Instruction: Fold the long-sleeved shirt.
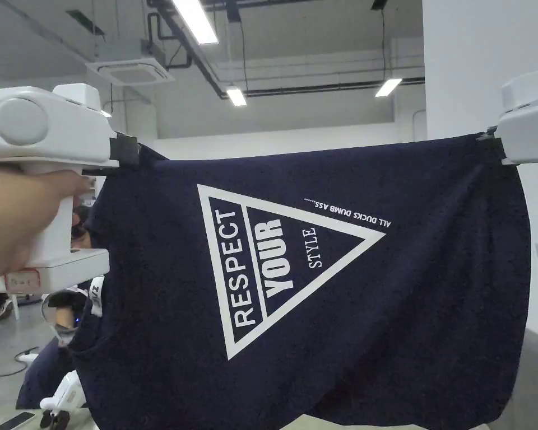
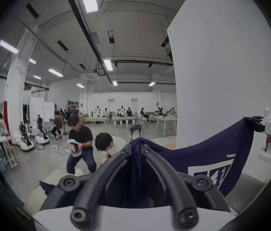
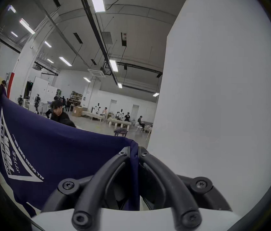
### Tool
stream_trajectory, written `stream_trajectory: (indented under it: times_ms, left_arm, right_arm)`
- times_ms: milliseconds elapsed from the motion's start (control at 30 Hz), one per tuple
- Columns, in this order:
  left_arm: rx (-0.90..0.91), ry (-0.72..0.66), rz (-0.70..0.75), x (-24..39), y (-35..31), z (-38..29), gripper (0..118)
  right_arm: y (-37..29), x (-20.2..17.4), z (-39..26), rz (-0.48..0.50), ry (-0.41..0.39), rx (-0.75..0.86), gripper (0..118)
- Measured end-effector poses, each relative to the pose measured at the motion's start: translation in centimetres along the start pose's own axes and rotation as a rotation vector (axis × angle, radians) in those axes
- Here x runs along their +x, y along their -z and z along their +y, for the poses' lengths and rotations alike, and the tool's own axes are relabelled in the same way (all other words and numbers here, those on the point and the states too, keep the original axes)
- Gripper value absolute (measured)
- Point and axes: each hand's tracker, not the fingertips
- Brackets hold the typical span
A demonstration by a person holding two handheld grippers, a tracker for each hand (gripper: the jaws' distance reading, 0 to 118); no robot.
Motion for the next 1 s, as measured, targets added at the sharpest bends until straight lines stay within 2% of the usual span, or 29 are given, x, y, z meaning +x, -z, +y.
stream_trajectory:
  times_ms: [333, 533, 733, 867, 1000]
  left_arm:
    - [0.087, 0.046, 0.1, 1.0, 6.0, 6.2, 11]
    - [0.093, 0.134, 0.174, 1.6, 12.3, 6.6, 11]
    - [0.107, 0.165, 0.214, 1.6, 19.2, 8.1, 11]
    - [0.213, 0.216, 0.232, 1.7, 22.3, 8.3, 11]
    - [0.204, 0.179, 0.259, 1.2, 26.0, 8.5, 11]
  right_arm:
    - [4.8, -0.5, 6.0, -0.075, -0.008, 0.059, 6]
    - [11.9, -1.6, 6.6, -0.107, -0.026, 0.045, 6]
    - [19.3, -3.0, 7.2, -0.131, -0.016, 0.041, 6]
    - [24.1, -3.8, 7.7, -0.174, -0.045, 0.054, 6]
    - [27.6, -4.3, 8.1, -0.186, -0.034, 0.08, 6]
